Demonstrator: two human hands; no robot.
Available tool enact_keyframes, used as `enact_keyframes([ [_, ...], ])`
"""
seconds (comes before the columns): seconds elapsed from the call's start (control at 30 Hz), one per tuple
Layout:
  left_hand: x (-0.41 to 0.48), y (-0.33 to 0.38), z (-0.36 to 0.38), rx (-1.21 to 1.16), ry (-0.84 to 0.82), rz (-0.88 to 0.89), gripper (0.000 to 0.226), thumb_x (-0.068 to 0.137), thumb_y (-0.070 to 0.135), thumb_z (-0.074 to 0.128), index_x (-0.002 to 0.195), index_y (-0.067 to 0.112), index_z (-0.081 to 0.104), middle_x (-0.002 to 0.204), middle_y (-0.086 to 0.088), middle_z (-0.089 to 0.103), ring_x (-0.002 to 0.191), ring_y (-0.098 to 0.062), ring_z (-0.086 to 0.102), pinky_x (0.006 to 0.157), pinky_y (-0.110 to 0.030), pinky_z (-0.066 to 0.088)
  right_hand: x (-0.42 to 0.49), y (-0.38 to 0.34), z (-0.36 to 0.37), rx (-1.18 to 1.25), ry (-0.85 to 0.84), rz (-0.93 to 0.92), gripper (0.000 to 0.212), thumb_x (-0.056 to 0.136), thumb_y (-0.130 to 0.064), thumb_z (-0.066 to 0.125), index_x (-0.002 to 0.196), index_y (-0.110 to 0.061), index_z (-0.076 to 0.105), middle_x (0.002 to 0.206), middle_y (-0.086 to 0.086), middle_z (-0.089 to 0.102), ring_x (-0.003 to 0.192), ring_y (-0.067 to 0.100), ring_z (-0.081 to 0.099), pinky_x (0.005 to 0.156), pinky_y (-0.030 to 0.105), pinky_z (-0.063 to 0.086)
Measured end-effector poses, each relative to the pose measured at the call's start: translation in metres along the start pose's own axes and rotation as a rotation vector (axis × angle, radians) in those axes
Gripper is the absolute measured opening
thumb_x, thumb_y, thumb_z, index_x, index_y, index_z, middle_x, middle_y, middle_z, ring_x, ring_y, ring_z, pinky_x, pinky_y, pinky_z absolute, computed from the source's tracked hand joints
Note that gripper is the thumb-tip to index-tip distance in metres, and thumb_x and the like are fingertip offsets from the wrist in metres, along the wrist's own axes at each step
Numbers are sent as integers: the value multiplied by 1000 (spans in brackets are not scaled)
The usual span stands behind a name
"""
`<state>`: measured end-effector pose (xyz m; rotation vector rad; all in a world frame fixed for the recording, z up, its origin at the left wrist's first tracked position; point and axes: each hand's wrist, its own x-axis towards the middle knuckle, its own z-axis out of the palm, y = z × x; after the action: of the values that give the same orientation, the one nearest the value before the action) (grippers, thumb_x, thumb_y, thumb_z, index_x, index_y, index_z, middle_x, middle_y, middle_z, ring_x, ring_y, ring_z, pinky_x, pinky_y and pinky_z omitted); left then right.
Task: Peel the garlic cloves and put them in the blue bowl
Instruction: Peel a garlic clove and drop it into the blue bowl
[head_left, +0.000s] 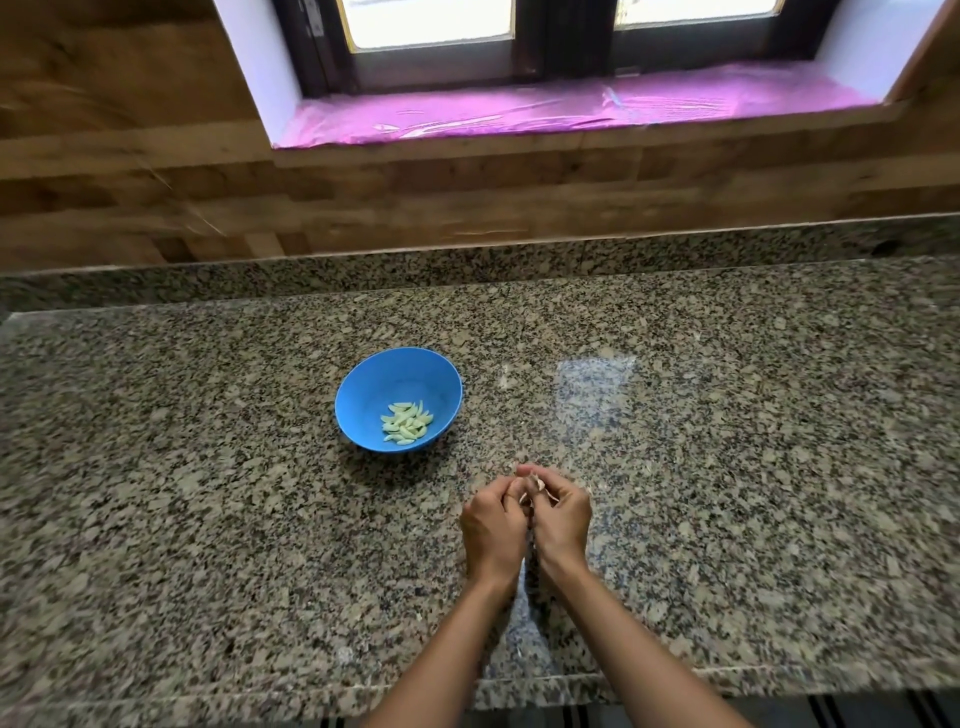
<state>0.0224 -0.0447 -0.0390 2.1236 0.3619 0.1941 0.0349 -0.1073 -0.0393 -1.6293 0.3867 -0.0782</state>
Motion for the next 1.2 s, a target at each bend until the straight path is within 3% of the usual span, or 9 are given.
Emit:
enact_keyframes([
  [0.37, 7, 0, -6, -405, -180, -364, 16, 94, 15, 55, 90, 8, 69, 76, -9, 70, 61, -15, 65, 55, -25, 54, -2, -2, -15, 34, -18, 1, 24, 86, 0, 58, 88, -22, 66, 92, -1, 68, 66, 12, 60, 59, 18, 53],
  [0.5, 24, -16, -29, -385, -274, -422, 9, 86, 10, 66, 92, 6, 71, 78, -6, 72, 69, -16, 66, 72, -32, 57, 20, -6, -55, -381, -153, -106, 29, 88, 4, 52, 108, -13, 65, 108, 6, 67, 64, 13, 63, 56, 19, 53],
  [0.57, 30, -20, -35, -173, -341, -355, 9, 78, 6, 74, 87, 8, 73, 77, 7, 68, 76, -12, 66, 80, -31, 57, 33, -6, -73, -662, -174, -184, 33, 87, 8, 49, 111, -9, 64, 124, 8, 60, 97, 18, 64, 84, 27, 54],
  [0.63, 33, -16, -39, -65, -395, -326, 5, 75, 7, 77, 78, 9, 73, 76, 4, 70, 74, -14, 68, 78, -33, 58, 41, -4, -83, -904, -217, -183, 36, 87, 1, 51, 116, -16, 62, 140, 4, 45, 130, 25, 41, 112, 45, 23],
  [0.7, 34, -12, -41, 9, -435, -311, 8, 77, 11, 75, 74, 5, 71, 73, -6, 71, 65, -15, 67, 69, -34, 59, 40, 0, -86, -1153, -236, -195, 53, 88, -9, 51, 136, -29, 41, 154, 1, 15, 144, 25, 2, 105, 53, -15],
  [0.8, 35, -7, -38, 219, -474, -199, 9, 81, 15, 72, 78, 6, 69, 70, -1, 69, 59, -6, 63, 53, -17, 50, 25, 6, -78, -1258, -160, -380, 70, 89, -18, 48, 146, -32, 10, 153, 3, -17, 139, 20, -25, 98, 49, -34],
  [0.93, 28, -11, -37, 326, -456, -20, 8, 83, 19, 70, 81, 11, 69, 74, 3, 68, 68, -7, 66, 56, -14, 51, -4, 15, -50, -1081, -396, -528, 51, 96, -38, 23, 145, -31, 8, 152, -8, -8, 141, 11, -15, 108, 34, -26],
  [1.03, 35, -13, -42, 136, -402, -151, 7, 76, 15, 77, 78, 10, 73, 72, -1, 72, 70, -14, 69, 69, -30, 59, -2, 32, -41, -1189, -565, -436, 76, 74, -65, -15, 140, -28, -19, 146, -7, -27, 137, 10, -25, 103, 33, -33],
  [1.2, 33, -12, -35, 523, -410, 124, 10, 89, 20, 63, 85, 12, 64, 83, -2, 67, 77, -13, 63, 75, -32, 55, 3, 50, -37, -1300, -499, -444, 71, 94, -63, 17, 145, -15, 27, 153, 2, 21, 139, 18, 24, 109, 45, 6],
])
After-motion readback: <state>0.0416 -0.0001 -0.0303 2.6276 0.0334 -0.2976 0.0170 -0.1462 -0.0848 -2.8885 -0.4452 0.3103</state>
